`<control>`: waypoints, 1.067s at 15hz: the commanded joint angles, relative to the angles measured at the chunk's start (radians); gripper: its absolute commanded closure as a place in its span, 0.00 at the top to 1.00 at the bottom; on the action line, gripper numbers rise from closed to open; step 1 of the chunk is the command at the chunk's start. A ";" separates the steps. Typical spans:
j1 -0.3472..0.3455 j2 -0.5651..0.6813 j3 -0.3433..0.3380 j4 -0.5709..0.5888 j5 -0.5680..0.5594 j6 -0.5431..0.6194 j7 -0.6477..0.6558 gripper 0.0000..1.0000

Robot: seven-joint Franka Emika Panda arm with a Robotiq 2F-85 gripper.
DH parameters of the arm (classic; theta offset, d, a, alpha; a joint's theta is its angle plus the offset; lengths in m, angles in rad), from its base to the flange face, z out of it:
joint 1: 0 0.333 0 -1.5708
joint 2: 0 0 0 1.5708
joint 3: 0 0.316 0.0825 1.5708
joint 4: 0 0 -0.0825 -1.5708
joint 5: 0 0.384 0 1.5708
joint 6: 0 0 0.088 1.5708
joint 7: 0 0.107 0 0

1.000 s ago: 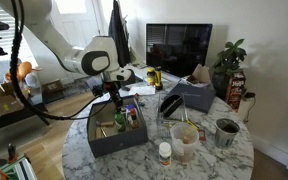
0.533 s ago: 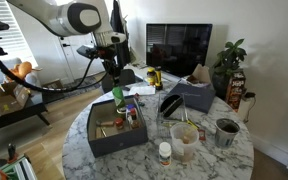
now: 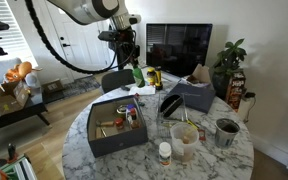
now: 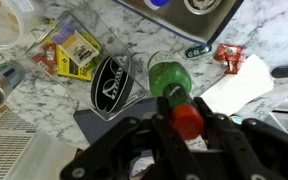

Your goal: Move the green bottle from the blue box to the table

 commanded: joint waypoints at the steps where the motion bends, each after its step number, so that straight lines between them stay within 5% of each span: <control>1: 0.003 0.186 -0.021 0.140 -0.060 -0.019 0.043 0.08; 9: 0.012 0.398 -0.045 0.230 0.033 0.019 -0.014 0.08; 16: -0.014 0.448 -0.017 0.151 0.159 0.240 -0.153 0.08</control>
